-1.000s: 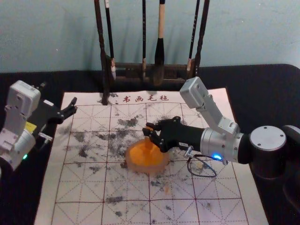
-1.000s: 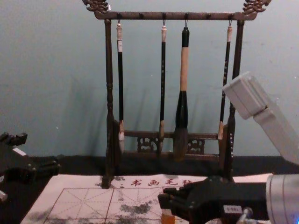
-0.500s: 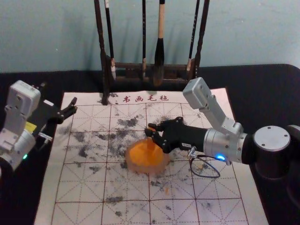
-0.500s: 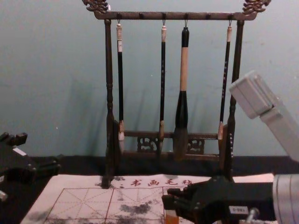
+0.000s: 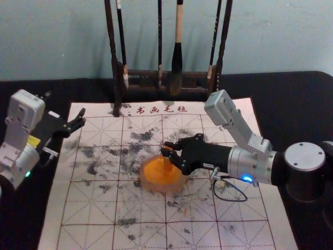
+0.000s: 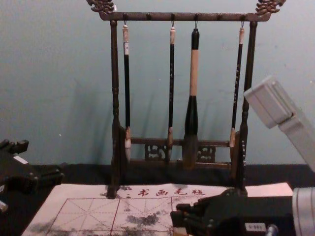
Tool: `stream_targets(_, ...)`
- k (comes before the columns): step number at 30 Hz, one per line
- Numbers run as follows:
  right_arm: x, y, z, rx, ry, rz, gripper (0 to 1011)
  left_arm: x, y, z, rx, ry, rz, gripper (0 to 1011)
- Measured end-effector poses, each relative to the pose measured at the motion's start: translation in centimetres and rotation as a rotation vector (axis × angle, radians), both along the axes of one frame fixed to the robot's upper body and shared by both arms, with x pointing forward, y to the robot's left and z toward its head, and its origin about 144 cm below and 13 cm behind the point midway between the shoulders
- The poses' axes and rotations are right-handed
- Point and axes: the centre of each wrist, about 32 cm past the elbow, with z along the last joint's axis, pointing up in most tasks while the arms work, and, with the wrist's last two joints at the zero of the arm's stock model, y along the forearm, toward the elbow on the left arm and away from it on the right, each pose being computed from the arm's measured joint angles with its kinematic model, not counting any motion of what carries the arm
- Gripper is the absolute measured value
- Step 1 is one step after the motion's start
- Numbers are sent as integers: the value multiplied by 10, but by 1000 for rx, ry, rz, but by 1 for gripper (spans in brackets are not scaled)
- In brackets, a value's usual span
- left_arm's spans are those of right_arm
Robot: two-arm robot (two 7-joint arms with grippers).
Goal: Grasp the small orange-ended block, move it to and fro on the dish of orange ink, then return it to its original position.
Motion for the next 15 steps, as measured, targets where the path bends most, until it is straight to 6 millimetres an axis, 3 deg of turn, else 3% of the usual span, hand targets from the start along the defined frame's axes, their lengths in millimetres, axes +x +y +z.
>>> stream_targets(15, -5, 6, -1, 12, 12, 23, 107, 0, 0, 0, 0, 0, 0, 1001)
